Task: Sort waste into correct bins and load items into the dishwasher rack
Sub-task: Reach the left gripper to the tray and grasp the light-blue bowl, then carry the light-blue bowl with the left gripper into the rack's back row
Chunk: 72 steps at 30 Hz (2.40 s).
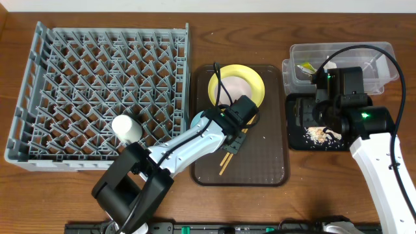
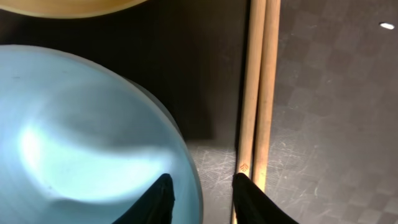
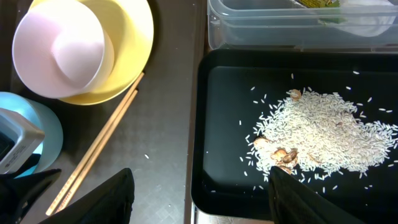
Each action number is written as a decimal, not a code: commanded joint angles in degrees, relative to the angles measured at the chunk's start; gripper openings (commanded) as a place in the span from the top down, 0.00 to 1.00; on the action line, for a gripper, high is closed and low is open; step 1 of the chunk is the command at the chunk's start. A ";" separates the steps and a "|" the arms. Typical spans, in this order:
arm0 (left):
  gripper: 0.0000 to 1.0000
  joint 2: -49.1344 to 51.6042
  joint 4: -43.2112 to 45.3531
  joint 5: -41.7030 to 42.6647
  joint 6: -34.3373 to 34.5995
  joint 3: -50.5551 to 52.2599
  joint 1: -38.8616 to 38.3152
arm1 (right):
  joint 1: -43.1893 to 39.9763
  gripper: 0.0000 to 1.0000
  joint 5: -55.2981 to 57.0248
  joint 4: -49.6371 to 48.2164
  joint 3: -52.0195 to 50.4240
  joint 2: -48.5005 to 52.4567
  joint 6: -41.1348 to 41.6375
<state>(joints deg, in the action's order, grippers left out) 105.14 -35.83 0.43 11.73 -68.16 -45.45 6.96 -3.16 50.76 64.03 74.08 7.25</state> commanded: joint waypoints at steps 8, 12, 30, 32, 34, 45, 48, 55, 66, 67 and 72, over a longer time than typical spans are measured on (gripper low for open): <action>0.87 2.05 -0.07 -1.33 -0.50 -0.33 0.11 | -0.42 0.33 0.35 0.70 1.09 -0.33 0.85; 0.94 1.36 -1.29 -1.22 -0.52 -0.76 0.09 | -0.42 0.33 0.35 0.74 1.09 -0.33 0.83; 0.94 -17.77 -7.04 18.91 -1.53 -8.00 7.02 | -0.42 0.33 0.35 0.72 1.09 -0.33 0.83; 0.94 -19.02 -5.99 25.59 -2.29 -8.35 12.09 | -0.42 0.33 0.35 0.72 1.09 -0.33 0.83; 0.94 -19.06 -6.10 30.45 -2.32 -9.79 17.31 | -0.42 0.33 0.33 0.72 1.09 -0.33 0.85; 0.94 -13.51 -4.13 42.73 -2.25 -20.09 37.73 | -0.42 0.33 0.33 0.63 1.09 -0.33 0.85; 0.94 -8.83 -2.82 49.59 -1.07 -24.74 41.27 | -0.42 0.33 0.33 0.79 1.09 -0.33 0.85; 0.94 1.97 15.32 70.01 13.29 -28.94 48.72 | -0.42 0.33 0.33 0.85 1.09 -0.33 0.85; 0.94 16.13 42.29 80.19 40.06 -28.89 54.60 | -0.42 0.33 0.33 0.87 1.09 -0.33 0.85; 0.94 16.92 41.86 80.39 40.09 -28.81 54.86 | -0.42 0.33 0.33 0.92 1.09 -0.33 0.85; 0.94 19.91 41.97 81.50 40.02 -28.61 55.58 | -0.42 0.33 0.33 0.90 1.09 -0.33 0.85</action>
<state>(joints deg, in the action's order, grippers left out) 124.16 5.82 79.13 49.78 -96.14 9.67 6.96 -3.14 51.62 64.03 74.08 7.25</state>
